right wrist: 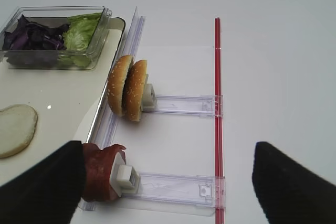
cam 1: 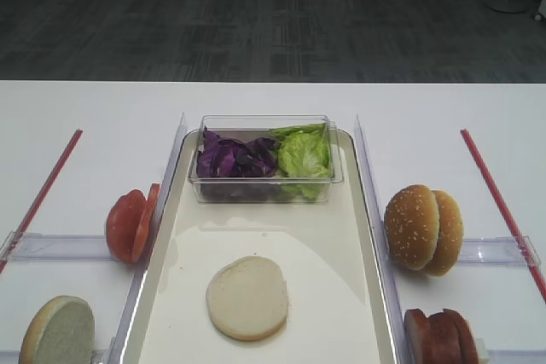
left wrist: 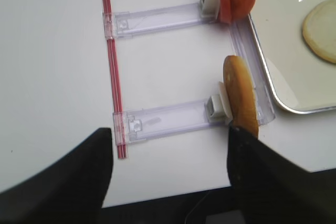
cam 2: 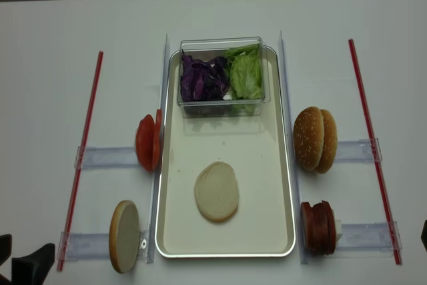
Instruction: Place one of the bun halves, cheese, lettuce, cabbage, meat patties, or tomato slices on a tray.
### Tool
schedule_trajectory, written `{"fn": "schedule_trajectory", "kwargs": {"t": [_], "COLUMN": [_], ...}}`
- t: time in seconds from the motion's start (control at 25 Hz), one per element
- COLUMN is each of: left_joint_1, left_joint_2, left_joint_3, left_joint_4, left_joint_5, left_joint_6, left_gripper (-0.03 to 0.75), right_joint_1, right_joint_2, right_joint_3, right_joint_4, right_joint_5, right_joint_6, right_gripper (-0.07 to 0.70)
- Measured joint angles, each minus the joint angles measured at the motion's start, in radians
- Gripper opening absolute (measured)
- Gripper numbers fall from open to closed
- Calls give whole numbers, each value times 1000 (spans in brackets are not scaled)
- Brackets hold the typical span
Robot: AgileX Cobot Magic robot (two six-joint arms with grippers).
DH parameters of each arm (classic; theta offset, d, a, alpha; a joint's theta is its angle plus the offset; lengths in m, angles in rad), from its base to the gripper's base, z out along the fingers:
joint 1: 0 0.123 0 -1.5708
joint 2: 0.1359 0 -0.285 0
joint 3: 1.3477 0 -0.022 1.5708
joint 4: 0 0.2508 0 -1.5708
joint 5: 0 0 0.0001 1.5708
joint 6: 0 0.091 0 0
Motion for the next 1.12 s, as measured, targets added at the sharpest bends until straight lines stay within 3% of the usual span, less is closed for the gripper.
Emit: {"fn": "schedule_trajectory", "kwargs": {"t": [0.48, 1.12], "left_joint_1": [0, 0], "left_joint_2": [-231, -277], "left_joint_3": [0, 0], "left_joint_4": [0, 0], "left_joint_5": [13, 19], "left_joint_6": [0, -18], "left_gripper": [443, 442], "right_joint_1": [0, 0], "right_joint_2": [0, 0], "right_joint_3": [0, 0], "right_joint_4": [0, -2], "right_joint_5": [0, 0], "right_joint_6": [0, 4], "right_gripper": [657, 657]}}
